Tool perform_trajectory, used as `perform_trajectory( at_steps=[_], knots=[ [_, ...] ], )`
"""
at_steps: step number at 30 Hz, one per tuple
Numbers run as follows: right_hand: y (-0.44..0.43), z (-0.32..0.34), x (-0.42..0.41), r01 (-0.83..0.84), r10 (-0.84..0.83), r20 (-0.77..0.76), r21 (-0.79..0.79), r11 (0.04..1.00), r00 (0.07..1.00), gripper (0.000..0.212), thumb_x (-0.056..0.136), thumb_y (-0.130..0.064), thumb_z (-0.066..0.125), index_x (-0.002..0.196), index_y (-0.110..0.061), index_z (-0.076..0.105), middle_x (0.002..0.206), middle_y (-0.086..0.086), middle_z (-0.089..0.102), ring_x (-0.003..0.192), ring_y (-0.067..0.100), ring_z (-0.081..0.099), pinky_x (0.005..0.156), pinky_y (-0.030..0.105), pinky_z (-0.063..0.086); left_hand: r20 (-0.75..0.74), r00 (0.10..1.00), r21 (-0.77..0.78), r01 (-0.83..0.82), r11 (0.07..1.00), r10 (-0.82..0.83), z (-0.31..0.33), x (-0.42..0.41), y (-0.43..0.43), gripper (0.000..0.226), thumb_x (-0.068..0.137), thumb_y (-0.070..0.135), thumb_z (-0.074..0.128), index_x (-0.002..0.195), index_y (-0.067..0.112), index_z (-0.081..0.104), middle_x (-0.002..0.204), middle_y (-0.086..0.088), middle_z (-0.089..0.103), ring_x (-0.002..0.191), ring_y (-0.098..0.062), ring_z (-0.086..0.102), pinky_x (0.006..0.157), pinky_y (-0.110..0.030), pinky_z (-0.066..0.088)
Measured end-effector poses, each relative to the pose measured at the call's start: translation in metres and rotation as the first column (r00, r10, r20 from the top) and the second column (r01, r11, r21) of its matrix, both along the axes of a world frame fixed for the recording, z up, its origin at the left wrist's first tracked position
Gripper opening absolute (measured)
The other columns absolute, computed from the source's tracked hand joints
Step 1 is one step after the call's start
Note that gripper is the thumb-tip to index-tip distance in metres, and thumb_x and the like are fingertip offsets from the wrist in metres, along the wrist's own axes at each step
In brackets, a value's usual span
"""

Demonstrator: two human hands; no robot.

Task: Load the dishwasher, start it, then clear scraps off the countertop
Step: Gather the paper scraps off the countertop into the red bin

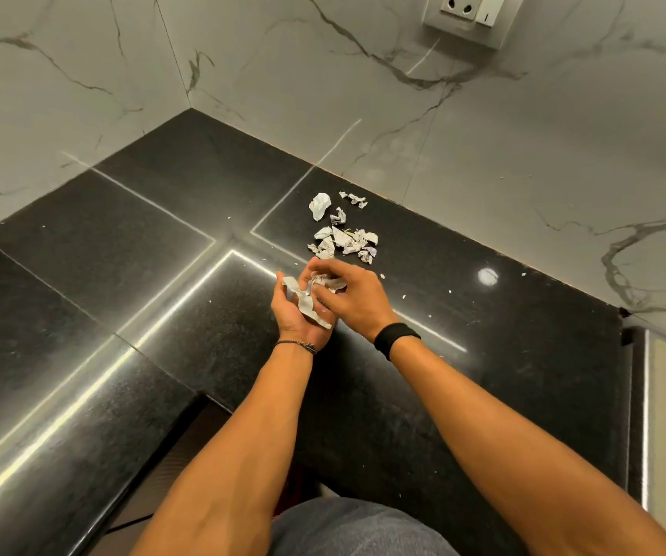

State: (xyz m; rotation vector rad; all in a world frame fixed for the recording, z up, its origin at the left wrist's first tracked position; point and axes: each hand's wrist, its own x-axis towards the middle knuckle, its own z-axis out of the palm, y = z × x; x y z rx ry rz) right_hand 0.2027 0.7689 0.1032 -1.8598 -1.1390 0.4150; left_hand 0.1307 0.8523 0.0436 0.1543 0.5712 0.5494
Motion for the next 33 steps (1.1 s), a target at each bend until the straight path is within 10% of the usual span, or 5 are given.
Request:
perform_trajectory(
  at_steps=[3,9,18,26,33],
  knots=[
    [0.002,-0.007,-0.003,-0.029,0.033,0.071,-0.062,0.998,0.997,0.044,0.082,-0.035,0.078,0.123,-0.028,0.068,0.114,-0.011,0.071,0.106,0.007,0.056,0.093,0.028,0.047,0.012,1.000,-0.008,-0.014,1.000,0.015,0.000,-0.003,0.001,0.073,0.096,0.065,0.039,0.143,0.010,0.054,0.141,-0.020,0.059,0.131,-0.037,0.056,0.103,-0.050,0.051],
    [0.012,-0.013,0.008,0.036,-0.038,-0.023,-0.073,0.997,0.999,0.059,0.082,-0.066,0.066,0.130,-0.033,0.062,0.125,-0.010,0.065,0.118,0.006,0.055,0.096,0.021,0.043,-0.022,0.996,-0.089,-0.085,0.992,0.083,0.003,-0.014,0.004,0.069,0.098,0.061,0.038,0.140,0.009,0.057,0.137,-0.023,0.061,0.128,-0.040,0.058,0.115,-0.053,0.038],
    [0.027,-0.032,0.033,0.153,-0.167,-0.138,-0.105,0.983,0.976,0.029,0.099,-0.036,0.059,0.123,-0.023,0.066,0.122,-0.008,0.068,0.112,0.006,0.060,0.101,0.031,0.048,-0.061,0.987,-0.081,-0.154,0.985,0.149,-0.003,-0.026,0.032,0.067,0.099,0.057,0.043,0.142,0.006,0.054,0.135,-0.024,0.062,0.127,-0.041,0.059,0.108,-0.050,0.046],
    [0.062,-0.051,0.051,-0.188,0.297,0.222,-0.410,0.892,0.929,0.055,0.082,-0.006,0.069,0.136,-0.013,0.057,0.135,0.006,0.061,0.123,0.027,0.054,0.105,0.032,0.037,-0.071,0.985,-0.049,-0.162,0.986,0.158,-0.012,-0.018,0.054,0.066,0.100,0.055,0.042,0.141,0.005,0.055,0.136,-0.022,0.062,0.126,-0.038,0.060,0.110,-0.047,0.045],
    [0.047,-0.063,0.051,-0.156,0.360,0.428,-0.442,0.884,0.829,0.022,0.091,-0.005,0.058,0.107,-0.011,0.072,0.109,0.007,0.068,0.098,0.031,0.058,0.086,0.033,0.039,-0.068,0.986,-0.048,-0.154,0.987,0.151,-0.016,-0.014,0.053,0.065,0.100,0.056,0.042,0.137,0.005,0.058,0.136,-0.021,0.062,0.124,-0.038,0.062,0.103,-0.048,0.050]
  ],
)
